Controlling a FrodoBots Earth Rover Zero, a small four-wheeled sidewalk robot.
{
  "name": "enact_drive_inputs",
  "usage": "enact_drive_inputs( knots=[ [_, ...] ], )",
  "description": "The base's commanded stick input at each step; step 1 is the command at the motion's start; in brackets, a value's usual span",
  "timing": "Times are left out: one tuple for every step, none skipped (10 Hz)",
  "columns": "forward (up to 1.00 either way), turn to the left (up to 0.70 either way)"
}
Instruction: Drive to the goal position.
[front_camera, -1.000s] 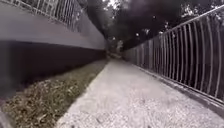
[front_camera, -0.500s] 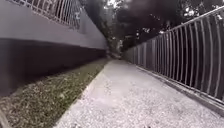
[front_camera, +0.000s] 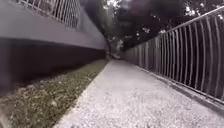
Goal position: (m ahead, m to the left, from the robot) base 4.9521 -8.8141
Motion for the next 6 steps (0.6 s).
enact_drive_inputs(
  knots=[
    [0.50,0.00],
    [0.50,0.00],
    [0.50,0.00],
    [0.50,0.00],
    [0.50,0.00],
    [0.50,0.00]
  ],
)
